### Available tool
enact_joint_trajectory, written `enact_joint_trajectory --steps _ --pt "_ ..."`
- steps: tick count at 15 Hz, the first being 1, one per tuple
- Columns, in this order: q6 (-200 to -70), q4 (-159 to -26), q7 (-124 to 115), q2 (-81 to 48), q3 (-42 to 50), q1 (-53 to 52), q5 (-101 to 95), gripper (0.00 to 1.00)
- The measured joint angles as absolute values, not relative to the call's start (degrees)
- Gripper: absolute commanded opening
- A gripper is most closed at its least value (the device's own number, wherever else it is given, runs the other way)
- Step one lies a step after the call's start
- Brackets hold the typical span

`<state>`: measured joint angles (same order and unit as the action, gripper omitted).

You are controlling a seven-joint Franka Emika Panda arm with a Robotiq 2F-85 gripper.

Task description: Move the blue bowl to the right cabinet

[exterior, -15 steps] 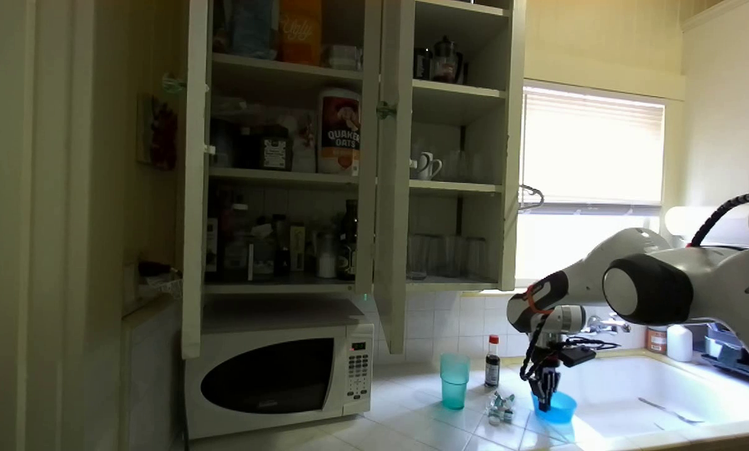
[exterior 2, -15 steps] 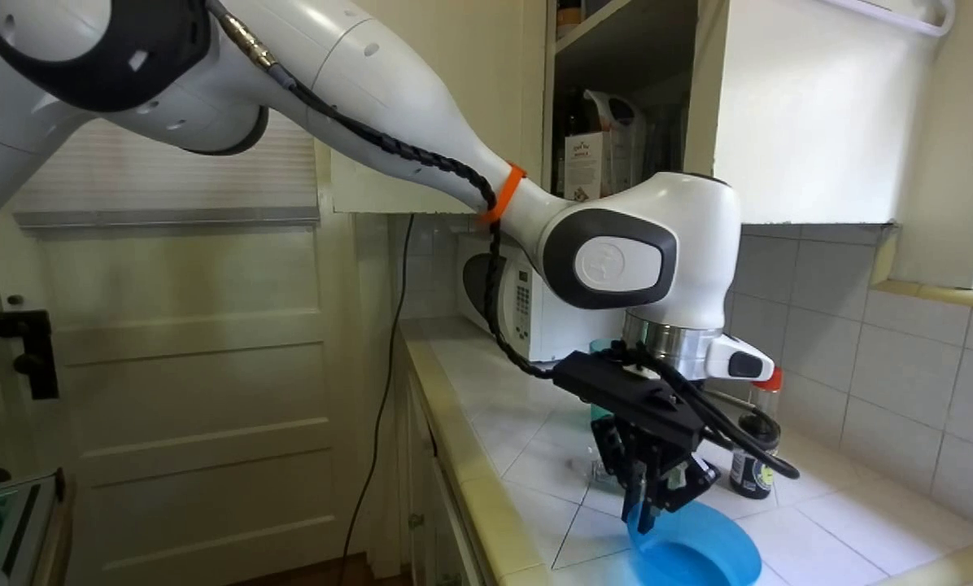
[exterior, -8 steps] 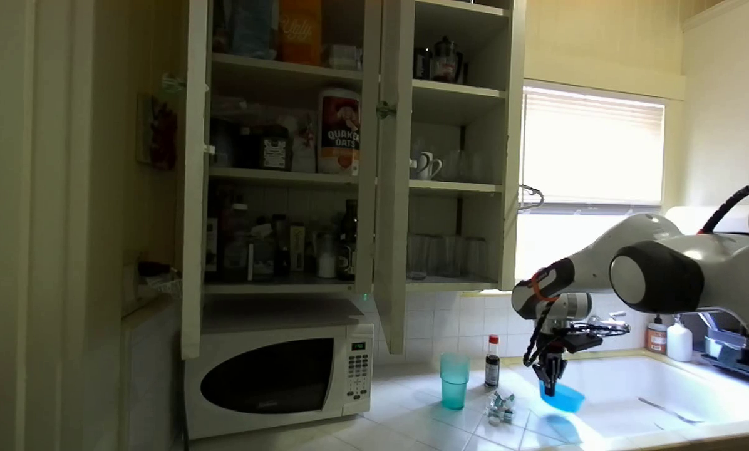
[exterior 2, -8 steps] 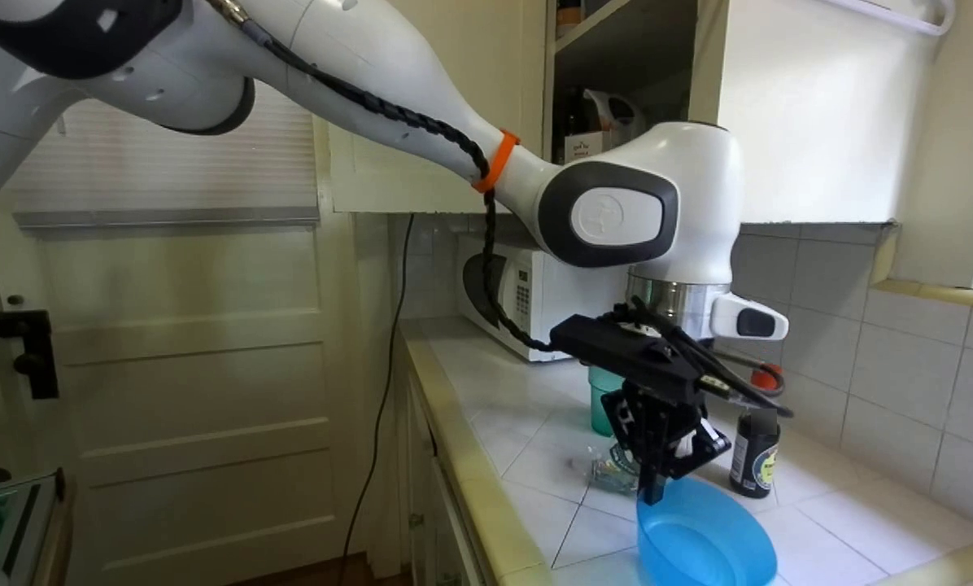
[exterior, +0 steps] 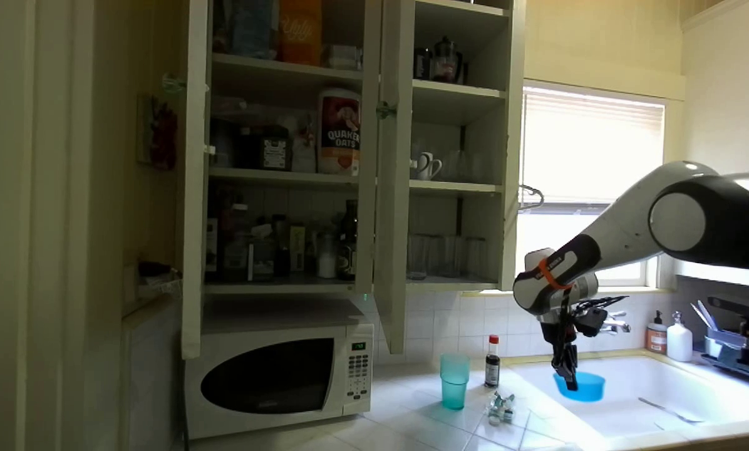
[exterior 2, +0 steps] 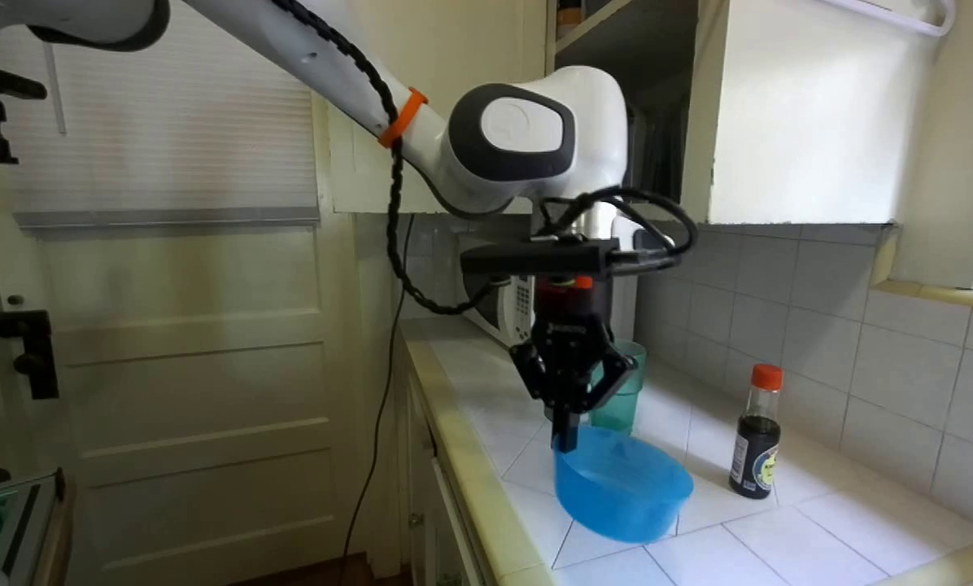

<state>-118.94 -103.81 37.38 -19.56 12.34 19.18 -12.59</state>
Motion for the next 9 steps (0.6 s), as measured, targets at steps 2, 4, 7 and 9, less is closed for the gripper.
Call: enact_joint_trajectory --steps 2,4,7,9 --pt "-119.0 -109.5 37.4 -13.8 12.3 16.8 -19.1 0.01" --pt "-119.0 -114.6 37.5 -7.7 11.7 14.7 -24.5 0.01" --pt "-119.0 -120.0 38.6 2.0 10.1 12.1 -30.1 0.01" --pt "-119.0 -122.2 40.3 8.5 8.9 10.6 -31.6 0.01"
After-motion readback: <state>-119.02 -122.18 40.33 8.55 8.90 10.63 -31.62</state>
